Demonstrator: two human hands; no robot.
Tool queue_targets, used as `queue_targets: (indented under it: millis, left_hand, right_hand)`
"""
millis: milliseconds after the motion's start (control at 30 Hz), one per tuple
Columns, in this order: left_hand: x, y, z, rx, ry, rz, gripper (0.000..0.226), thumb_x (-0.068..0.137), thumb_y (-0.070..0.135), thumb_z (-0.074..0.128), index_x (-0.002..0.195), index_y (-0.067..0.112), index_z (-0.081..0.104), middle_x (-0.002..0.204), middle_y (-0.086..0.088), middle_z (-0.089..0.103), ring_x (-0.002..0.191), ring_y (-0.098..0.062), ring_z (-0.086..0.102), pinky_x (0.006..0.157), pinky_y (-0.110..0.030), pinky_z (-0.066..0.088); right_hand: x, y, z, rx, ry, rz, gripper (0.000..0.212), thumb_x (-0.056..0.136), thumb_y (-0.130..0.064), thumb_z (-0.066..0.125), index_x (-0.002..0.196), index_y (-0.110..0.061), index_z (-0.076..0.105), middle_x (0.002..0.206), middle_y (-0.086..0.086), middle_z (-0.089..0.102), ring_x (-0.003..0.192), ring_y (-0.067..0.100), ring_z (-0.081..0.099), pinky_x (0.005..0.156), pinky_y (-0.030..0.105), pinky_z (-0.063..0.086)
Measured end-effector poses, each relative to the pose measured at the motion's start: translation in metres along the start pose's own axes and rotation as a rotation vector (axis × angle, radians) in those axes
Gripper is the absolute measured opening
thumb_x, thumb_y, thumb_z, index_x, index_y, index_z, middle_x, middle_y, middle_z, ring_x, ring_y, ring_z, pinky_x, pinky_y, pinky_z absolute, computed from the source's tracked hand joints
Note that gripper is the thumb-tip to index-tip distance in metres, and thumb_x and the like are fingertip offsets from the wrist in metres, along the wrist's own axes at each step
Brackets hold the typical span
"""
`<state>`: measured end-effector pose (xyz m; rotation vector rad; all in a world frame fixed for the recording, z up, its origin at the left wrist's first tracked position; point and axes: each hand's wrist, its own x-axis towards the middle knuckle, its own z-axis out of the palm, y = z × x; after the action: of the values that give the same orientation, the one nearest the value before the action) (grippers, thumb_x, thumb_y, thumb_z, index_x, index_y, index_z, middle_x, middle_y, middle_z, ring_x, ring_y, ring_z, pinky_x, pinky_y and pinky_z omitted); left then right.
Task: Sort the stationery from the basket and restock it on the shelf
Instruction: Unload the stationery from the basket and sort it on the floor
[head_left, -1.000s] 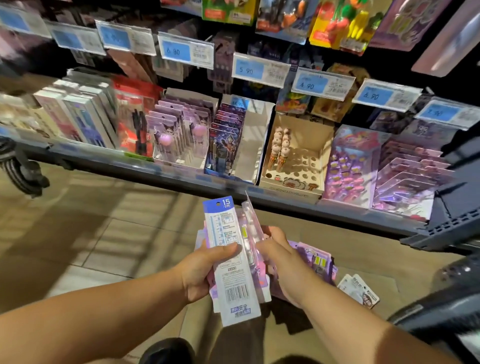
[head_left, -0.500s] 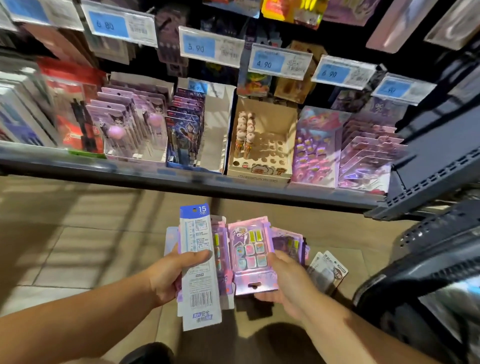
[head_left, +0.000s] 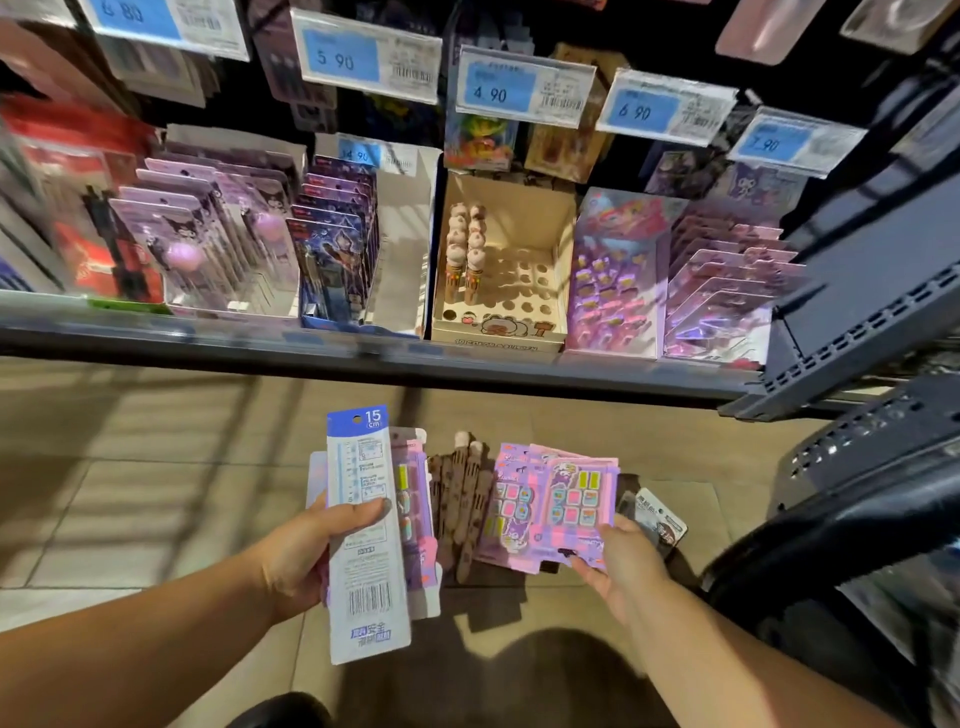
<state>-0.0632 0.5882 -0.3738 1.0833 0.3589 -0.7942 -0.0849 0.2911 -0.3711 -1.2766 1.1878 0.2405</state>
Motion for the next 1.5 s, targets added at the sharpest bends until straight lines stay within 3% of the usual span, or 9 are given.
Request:
queue_targets:
  millis: [133,367,467,567,733,1000,1200,1367,1500]
  left_hand:
    - [0.002,-0.001,-0.004,-0.016,0.012,-0.017,0.11,0.027,0.035,0.1,0.123,0.005,0.056,0.104,-0.024,0.069,0.089,-0.038,0.071,0.074,-0.047,0.058]
    - [0.005,-0.001,-0.003,-0.08,0.004,-0.038,0.106,0.031,0.029,0.1,0.124,0.005,0.056,0.112,-0.026,0.066,0.098,-0.041,0.067,0.087,-0.055,0.054]
    - [0.006,-0.001,0.001,-0.098,-0.003,-0.04,0.104,0.031,0.028,0.1,0.122,0.005,0.056,0.11,-0.026,0.066,0.096,-0.041,0.068,0.084,-0.054,0.055]
    - [0.005,0.001,0.005,-0.125,-0.024,-0.047,0.1,0.029,0.027,0.101,0.117,0.005,0.058,0.106,-0.024,0.067,0.091,-0.039,0.069,0.076,-0.05,0.057]
    - [0.001,0.004,0.011,-0.169,-0.084,-0.044,0.082,0.031,0.024,0.101,0.104,0.006,0.068,0.103,-0.023,0.069,0.089,-0.038,0.071,0.071,-0.048,0.059]
    - [-0.003,0.007,0.022,-0.202,-0.149,-0.016,0.062,0.038,0.022,0.099,0.094,0.008,0.077,0.106,-0.024,0.069,0.09,-0.038,0.071,0.071,-0.047,0.059]
    - [-0.009,0.003,0.017,-0.206,-0.153,-0.012,0.074,0.044,0.022,0.098,0.11,0.005,0.069,0.117,-0.027,0.065,0.099,-0.041,0.068,0.079,-0.049,0.057]
    - [-0.014,0.005,0.012,-0.216,-0.146,-0.024,0.081,0.038,0.025,0.099,0.109,0.005,0.066,0.109,-0.026,0.068,0.091,-0.039,0.071,0.07,-0.047,0.059]
    - [-0.015,0.008,0.013,-0.218,-0.133,-0.02,0.081,0.038,0.025,0.099,0.109,0.005,0.067,0.112,-0.026,0.067,0.093,-0.039,0.07,0.071,-0.047,0.059]
  right_hand:
    - [0.011,-0.001,0.0,-0.001,0.03,0.009,0.028,0.104,-0.011,0.038,0.127,-0.012,0.054,0.111,0.012,0.062,0.086,0.024,0.058,0.061,0.031,0.048]
    - [0.017,-0.001,-0.002,-0.075,0.035,-0.006,0.028,0.101,-0.006,0.041,0.112,-0.017,0.064,0.085,0.005,0.068,0.069,0.017,0.058,0.055,0.025,0.038]
    - [0.016,-0.003,0.001,-0.137,0.007,0.028,0.028,0.101,0.0,0.035,0.103,-0.017,0.058,0.085,0.006,0.063,0.073,0.019,0.056,0.071,0.032,0.048]
    - [0.016,-0.004,0.005,-0.422,0.009,-0.002,0.023,0.099,0.001,0.037,0.104,-0.01,0.056,0.096,0.01,0.063,0.081,0.022,0.056,0.092,0.042,0.05]
    - [0.033,0.008,0.015,-0.761,0.002,-0.305,0.025,0.088,-0.018,0.056,0.11,-0.028,0.061,0.11,0.011,0.067,0.092,0.028,0.063,0.076,0.037,0.055]
    - [-0.093,-0.003,0.073,-0.579,-0.541,-0.414,0.015,0.093,-0.033,0.059,0.103,-0.022,0.058,0.1,-0.003,0.068,0.092,0.011,0.067,0.074,0.021,0.052]
    - [-0.095,0.008,0.08,-0.624,-0.477,-0.387,0.017,0.09,-0.027,0.067,0.101,-0.019,0.057,0.102,-0.001,0.068,0.093,0.013,0.067,0.085,0.035,0.055]
    - [-0.096,0.013,0.075,-0.634,-0.424,-0.426,0.013,0.093,-0.023,0.059,0.082,-0.02,0.053,0.094,0.011,0.067,0.079,0.016,0.061,0.067,0.026,0.047]
    - [-0.099,0.008,0.074,-0.577,-0.461,-0.408,0.011,0.092,-0.022,0.063,0.097,-0.019,0.054,0.094,-0.003,0.068,0.074,0.005,0.064,0.057,0.015,0.044]
